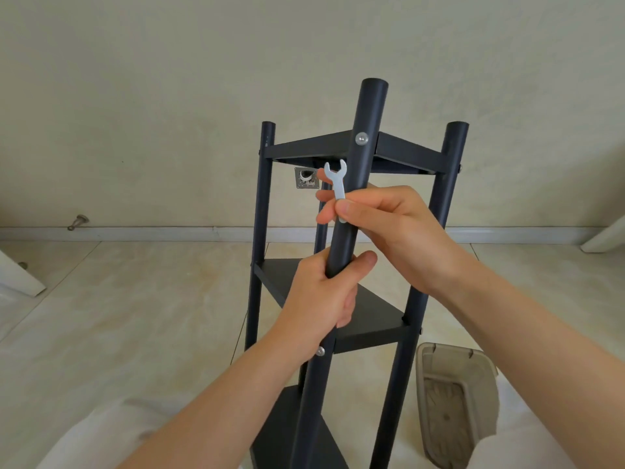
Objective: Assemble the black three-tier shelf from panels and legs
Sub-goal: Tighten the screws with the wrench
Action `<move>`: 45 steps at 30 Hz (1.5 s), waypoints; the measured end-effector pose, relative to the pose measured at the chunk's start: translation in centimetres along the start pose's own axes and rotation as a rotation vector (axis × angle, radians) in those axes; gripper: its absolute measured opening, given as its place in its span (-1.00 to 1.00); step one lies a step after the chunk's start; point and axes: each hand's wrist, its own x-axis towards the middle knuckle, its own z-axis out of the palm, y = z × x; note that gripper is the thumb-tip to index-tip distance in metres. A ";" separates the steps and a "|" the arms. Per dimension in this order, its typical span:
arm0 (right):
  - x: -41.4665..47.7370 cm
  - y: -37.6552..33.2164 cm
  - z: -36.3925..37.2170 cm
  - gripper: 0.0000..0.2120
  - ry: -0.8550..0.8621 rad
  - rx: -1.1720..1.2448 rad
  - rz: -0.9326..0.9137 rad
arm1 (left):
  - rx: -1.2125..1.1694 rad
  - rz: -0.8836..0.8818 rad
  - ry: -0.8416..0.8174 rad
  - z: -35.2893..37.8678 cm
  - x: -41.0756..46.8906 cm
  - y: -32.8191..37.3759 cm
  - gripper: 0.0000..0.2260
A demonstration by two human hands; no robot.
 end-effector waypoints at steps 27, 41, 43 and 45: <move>-0.3 -1.7 -0.4 -0.76 -0.003 -0.032 -0.054 | 0.030 0.141 -0.030 -1.3 -0.7 1.3 -0.70; 1.0 0.4 -1.3 -0.76 0.180 -0.202 0.240 | 0.043 0.189 0.048 -1.6 -0.6 1.6 -0.64; 1.2 0.7 -1.0 -0.75 0.227 -0.221 0.244 | 0.047 0.190 0.051 -1.6 -0.7 1.5 -0.64; 1.4 0.7 -0.8 -0.75 0.264 -0.224 0.234 | 0.046 0.190 0.050 -1.6 -0.8 1.5 -0.61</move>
